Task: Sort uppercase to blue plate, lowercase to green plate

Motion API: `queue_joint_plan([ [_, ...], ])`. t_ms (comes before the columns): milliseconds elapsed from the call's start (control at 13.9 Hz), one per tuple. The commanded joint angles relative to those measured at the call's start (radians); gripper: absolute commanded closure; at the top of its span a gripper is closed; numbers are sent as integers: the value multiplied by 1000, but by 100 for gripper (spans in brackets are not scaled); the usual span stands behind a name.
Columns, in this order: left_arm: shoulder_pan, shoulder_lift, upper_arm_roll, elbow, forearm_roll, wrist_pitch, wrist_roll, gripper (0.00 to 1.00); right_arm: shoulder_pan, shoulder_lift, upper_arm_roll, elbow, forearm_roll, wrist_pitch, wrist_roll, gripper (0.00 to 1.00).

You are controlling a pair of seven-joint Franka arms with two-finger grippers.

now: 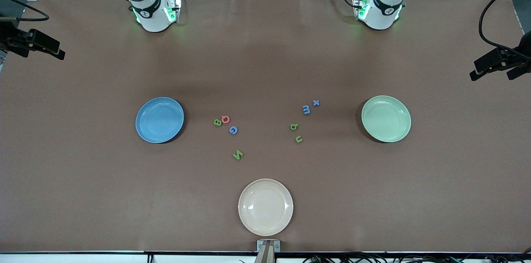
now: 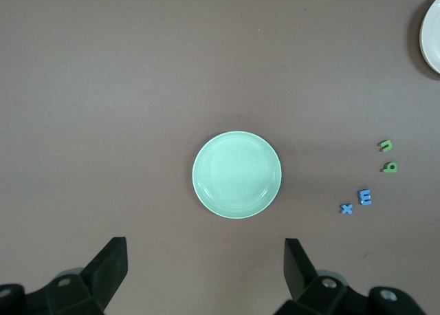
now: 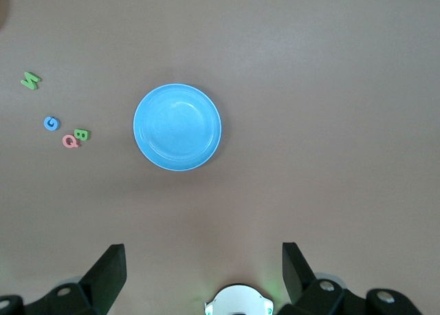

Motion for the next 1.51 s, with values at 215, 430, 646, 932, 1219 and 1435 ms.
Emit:
queue_joint_plan([
  [215,0,-8,6,-3,17,-24,2,0,7,-36,-8,-48,-1,64,0,0],
  [430,-2,18,2,-7,14,-38,-6,0,7,-39,-8,-67,-9,109,-2,0],
  [646,-38,82,-23,-14,2,-26,-44,0,8,-50,-8,-81,-9,120,-2,0],
  [932,-92,211,-104,-14,-9,68,-226,0,8,-70,-8,-110,-9,132,-2,0],
  [1219,-201,375,-144,-7,0,247,-473,0,8,-76,-7,-121,-12,133,-2,0],
  [1435,-285,493,-143,-3,11,410,-642,0,8,-75,-7,-119,-33,130,-2,0],
])
